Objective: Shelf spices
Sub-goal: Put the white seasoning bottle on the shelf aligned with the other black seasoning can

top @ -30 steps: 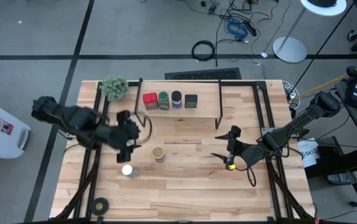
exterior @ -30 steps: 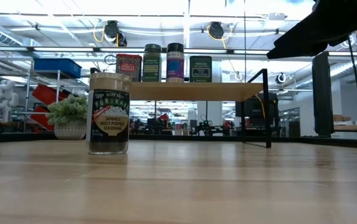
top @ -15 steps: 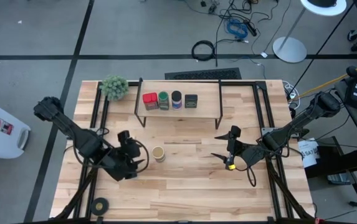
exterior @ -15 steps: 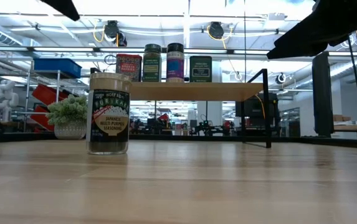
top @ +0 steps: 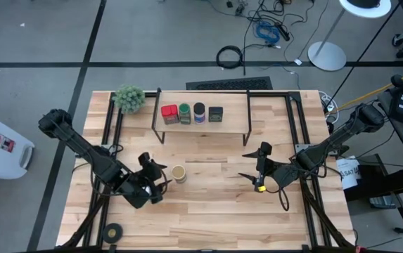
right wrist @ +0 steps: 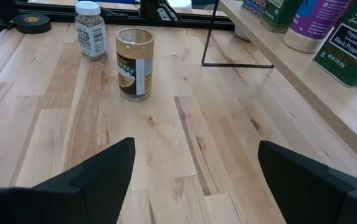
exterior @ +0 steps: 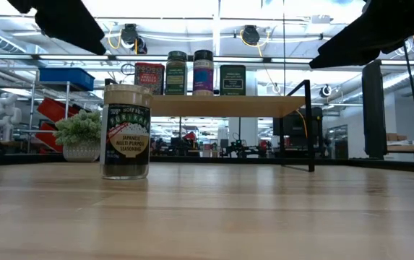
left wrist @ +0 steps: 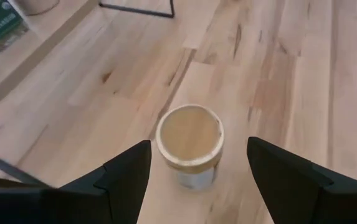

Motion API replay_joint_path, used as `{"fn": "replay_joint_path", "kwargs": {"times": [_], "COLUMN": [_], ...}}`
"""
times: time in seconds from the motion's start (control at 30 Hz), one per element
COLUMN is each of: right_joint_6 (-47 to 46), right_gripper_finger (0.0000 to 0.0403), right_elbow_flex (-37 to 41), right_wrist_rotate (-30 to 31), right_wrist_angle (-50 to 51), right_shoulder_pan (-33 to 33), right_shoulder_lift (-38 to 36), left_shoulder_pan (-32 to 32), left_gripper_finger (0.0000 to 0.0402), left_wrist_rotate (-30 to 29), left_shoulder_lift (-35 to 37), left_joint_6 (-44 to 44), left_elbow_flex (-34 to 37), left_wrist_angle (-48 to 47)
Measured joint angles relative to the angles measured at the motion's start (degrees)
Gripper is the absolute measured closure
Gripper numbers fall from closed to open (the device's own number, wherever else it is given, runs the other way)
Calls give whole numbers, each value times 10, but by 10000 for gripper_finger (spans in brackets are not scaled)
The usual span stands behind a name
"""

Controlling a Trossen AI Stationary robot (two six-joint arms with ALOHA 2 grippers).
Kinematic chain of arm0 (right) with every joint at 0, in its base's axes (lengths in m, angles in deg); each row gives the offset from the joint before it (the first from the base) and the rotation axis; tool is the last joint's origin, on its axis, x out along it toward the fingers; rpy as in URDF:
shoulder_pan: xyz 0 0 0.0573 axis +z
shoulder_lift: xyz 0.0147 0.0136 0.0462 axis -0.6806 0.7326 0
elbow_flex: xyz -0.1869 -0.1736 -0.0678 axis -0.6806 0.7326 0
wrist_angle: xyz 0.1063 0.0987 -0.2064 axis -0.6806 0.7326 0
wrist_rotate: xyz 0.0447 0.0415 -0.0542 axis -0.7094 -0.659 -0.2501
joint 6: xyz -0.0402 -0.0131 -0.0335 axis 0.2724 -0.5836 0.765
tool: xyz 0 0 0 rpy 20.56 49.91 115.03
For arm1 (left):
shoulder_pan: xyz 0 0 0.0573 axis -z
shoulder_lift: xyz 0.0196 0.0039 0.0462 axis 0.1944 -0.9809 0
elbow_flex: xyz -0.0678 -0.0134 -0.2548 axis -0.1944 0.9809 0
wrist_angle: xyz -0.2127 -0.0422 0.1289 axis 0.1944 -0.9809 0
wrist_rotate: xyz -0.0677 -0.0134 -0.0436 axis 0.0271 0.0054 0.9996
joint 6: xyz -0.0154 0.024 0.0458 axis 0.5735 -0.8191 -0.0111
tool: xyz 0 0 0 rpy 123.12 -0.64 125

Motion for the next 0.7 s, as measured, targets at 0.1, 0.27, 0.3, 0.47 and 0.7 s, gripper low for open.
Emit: {"fn": "replay_joint_path", "kwargs": {"times": [0.1,0.27,0.3,0.47,0.7], "right_joint_6": [0,-2,-2,-15,-28], "right_gripper_finger": [76,76,76,76,76], "right_elbow_flex": [0,0,0,0,0], "right_wrist_rotate": [0,0,0,0,0], "right_wrist_angle": [0,8,11,31,43], "right_shoulder_pan": [0,0,0,0,0], "right_shoulder_lift": [0,0,0,0,0], "left_shoulder_pan": [3,23,26,27,31], "left_gripper_finger": [127,127,127,127,127], "left_wrist_rotate": [-6,69,90,199,249], "left_shoulder_lift": [0,0,1,3,3], "left_joint_6": [16,43,44,94,117], "left_elbow_flex": [9,10,9,-38,-62], "left_wrist_angle": [-4,-25,-28,-141,-221]}}
